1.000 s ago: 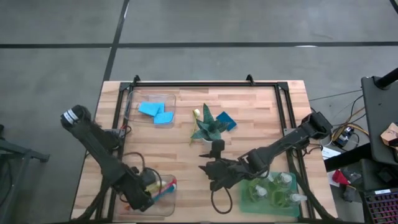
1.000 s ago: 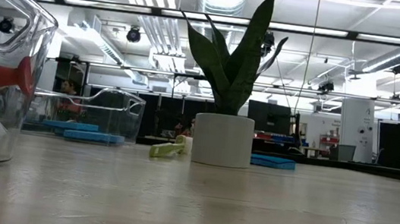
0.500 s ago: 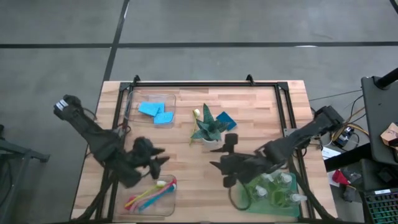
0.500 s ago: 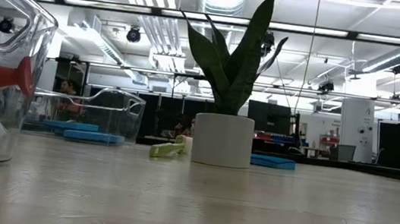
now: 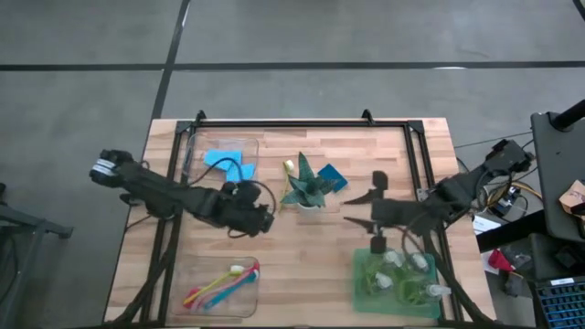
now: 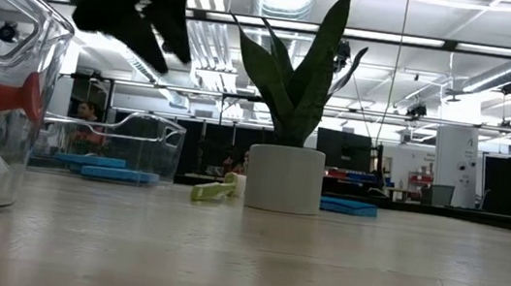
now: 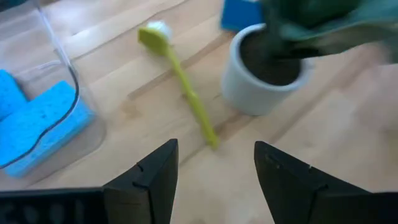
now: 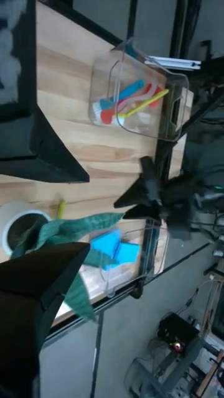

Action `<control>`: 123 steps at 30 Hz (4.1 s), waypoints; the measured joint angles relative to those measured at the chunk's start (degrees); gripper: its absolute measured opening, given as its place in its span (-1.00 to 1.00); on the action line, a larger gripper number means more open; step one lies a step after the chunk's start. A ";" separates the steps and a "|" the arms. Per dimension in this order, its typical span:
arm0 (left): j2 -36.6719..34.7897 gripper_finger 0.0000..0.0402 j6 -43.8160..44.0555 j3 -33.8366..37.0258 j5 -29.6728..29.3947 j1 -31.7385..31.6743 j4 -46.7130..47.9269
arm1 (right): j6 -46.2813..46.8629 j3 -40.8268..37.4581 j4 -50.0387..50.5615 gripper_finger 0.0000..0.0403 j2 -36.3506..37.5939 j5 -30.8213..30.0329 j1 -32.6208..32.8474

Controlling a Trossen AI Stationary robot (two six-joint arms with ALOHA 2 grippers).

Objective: Pick & Place Kitchen Sink Supplies
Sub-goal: Put the yellow dish brush into the bottom transparent bin, then put the blue sponge into the top transparent bin

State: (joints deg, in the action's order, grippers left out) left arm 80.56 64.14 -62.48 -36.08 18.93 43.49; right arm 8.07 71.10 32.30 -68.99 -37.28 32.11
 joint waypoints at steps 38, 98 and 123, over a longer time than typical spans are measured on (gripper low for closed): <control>28.80 -0.05 -2.62 -0.02 0.35 -8.22 -18.57 | -0.36 -16.14 -7.70 -0.36 16.35 1.69 0.03; -21.66 -0.94 19.71 0.04 30.02 41.12 15.14 | 1.40 -17.02 -7.20 -0.71 16.21 1.72 0.01; -2.71 -0.74 25.22 0.04 26.32 42.89 4.98 | 2.47 -17.02 -7.77 -0.74 16.21 1.64 0.01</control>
State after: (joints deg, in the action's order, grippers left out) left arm 77.85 89.36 -62.43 -9.76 61.82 48.47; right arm 10.55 54.08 24.53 -52.77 -35.64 32.12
